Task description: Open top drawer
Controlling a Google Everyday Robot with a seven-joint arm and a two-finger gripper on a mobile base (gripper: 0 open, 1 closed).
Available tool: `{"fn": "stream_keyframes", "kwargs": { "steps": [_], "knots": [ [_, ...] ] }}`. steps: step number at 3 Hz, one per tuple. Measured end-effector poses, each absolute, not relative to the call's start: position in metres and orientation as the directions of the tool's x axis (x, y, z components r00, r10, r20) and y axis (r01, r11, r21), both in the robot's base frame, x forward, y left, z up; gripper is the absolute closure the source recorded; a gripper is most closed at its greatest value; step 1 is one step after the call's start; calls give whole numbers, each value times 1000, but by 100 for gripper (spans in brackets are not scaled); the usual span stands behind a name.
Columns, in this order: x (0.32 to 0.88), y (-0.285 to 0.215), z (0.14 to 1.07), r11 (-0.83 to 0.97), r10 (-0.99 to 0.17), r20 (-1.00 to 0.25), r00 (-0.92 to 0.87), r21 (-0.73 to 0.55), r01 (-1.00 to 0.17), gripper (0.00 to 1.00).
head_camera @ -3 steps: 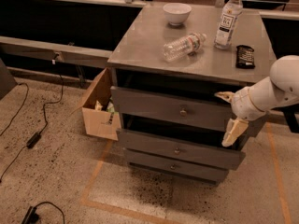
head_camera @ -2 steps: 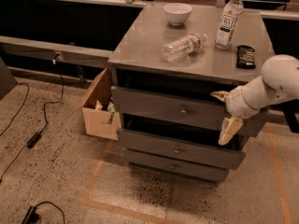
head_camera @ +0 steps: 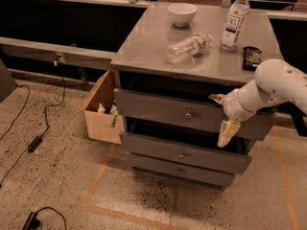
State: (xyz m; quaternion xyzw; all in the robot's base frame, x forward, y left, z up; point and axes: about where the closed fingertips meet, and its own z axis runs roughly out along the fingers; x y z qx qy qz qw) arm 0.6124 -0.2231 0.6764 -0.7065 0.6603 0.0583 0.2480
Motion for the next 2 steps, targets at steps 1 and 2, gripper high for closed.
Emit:
{"fn": "stream_keyframes", "kwargs": {
  "steps": [1, 2],
  "knots": [
    [627, -224, 669, -12, -914, -385, 128, -290, -957, 3],
    [632, -226, 663, -17, -918, -376, 129, -288, -957, 26]
  ]
}}
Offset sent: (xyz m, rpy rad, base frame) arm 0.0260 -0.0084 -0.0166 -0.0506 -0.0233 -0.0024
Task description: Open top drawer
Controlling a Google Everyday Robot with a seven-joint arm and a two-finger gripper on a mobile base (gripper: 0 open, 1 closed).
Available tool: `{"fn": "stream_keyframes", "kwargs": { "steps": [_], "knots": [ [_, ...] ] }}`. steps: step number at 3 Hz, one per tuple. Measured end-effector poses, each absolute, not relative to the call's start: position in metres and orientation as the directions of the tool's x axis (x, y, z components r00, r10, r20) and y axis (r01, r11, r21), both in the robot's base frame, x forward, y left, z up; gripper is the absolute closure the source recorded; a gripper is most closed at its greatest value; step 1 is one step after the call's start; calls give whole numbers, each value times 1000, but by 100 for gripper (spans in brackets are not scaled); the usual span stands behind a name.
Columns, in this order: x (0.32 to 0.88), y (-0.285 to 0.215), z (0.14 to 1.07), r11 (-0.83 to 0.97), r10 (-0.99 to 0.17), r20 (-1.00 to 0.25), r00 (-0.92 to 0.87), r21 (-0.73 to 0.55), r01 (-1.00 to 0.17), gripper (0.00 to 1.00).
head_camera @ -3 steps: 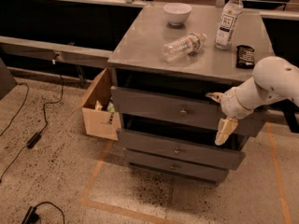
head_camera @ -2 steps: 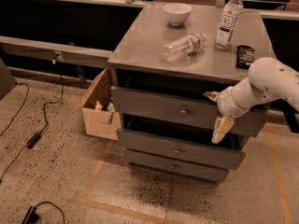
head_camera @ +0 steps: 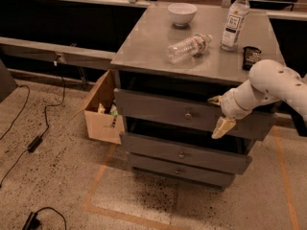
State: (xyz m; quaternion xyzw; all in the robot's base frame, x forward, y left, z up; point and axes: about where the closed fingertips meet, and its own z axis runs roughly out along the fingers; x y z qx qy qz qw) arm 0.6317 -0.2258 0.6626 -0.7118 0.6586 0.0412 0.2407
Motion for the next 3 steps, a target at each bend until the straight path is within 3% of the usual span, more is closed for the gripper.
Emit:
{"fn": "stream_keyframes", "kwargs": {
  "steps": [3],
  "knots": [
    [595, -227, 692, -42, -944, -316, 93, -164, -986, 96]
  ]
}}
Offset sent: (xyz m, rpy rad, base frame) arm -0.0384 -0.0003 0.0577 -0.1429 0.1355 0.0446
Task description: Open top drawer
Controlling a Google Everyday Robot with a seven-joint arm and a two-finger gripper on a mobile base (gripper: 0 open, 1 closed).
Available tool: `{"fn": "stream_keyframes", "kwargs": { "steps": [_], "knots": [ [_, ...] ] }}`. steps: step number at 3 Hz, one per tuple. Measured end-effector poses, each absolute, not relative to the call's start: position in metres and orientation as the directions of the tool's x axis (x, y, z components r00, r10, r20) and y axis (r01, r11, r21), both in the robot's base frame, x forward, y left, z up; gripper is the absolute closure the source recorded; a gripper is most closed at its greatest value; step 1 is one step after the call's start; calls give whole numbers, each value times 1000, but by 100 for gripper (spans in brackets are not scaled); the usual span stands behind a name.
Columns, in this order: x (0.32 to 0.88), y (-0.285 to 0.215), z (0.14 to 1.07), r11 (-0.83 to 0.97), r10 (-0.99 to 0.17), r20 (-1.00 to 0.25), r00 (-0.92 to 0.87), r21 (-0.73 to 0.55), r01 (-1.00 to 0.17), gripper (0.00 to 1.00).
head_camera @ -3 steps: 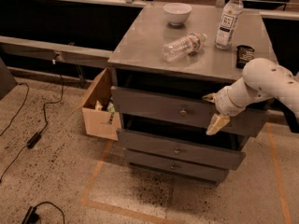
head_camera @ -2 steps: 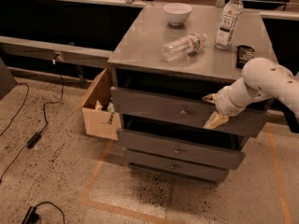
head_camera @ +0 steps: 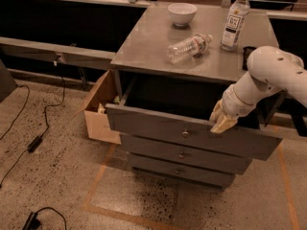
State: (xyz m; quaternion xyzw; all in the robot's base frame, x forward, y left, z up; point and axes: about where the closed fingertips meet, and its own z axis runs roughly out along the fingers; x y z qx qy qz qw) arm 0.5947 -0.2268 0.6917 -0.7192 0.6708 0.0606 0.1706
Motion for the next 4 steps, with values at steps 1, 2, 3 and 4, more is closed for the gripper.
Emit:
{"fn": "stream_keyframes", "kwargs": {
  "steps": [1, 2, 3, 4],
  "knots": [
    [591, -227, 693, -39, -945, -315, 86, -152, -988, 100],
    [572, -226, 704, -17, -950, -310, 44, -90, -996, 82],
    [572, -226, 704, -17, -950, -310, 44, -90, -996, 58],
    [566, -225, 722, 21, -957, -289, -1, -69, -997, 56]
  ]
}}
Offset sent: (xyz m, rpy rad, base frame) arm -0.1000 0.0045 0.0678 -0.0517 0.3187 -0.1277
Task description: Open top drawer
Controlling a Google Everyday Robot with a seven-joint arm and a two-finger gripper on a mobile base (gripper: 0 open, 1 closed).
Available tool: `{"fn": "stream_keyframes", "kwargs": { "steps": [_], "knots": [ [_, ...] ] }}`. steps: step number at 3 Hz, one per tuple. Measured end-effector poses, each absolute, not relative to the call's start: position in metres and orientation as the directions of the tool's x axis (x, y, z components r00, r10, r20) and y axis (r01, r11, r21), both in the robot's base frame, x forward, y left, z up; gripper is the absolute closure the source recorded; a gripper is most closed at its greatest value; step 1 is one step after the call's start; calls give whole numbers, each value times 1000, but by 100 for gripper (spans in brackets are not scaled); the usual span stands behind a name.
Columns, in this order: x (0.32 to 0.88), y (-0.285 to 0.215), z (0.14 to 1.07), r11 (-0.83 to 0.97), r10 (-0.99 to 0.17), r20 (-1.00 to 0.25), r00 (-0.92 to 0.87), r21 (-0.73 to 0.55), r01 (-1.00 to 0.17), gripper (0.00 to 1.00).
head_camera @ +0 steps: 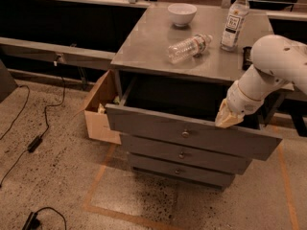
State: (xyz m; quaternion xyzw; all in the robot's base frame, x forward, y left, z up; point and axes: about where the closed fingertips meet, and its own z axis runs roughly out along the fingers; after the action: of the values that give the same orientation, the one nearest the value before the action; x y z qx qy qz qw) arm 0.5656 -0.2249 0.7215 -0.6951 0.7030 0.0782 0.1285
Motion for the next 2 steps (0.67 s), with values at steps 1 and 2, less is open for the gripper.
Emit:
{"fn": "stream_keyframes", "kwargs": {
  "steps": [1, 2],
  "knots": [
    [567, -223, 737, 63, -961, -275, -42, -70, -996, 79],
    [574, -223, 741, 85, -961, -272, -55, -98, -992, 100]
  ]
}}
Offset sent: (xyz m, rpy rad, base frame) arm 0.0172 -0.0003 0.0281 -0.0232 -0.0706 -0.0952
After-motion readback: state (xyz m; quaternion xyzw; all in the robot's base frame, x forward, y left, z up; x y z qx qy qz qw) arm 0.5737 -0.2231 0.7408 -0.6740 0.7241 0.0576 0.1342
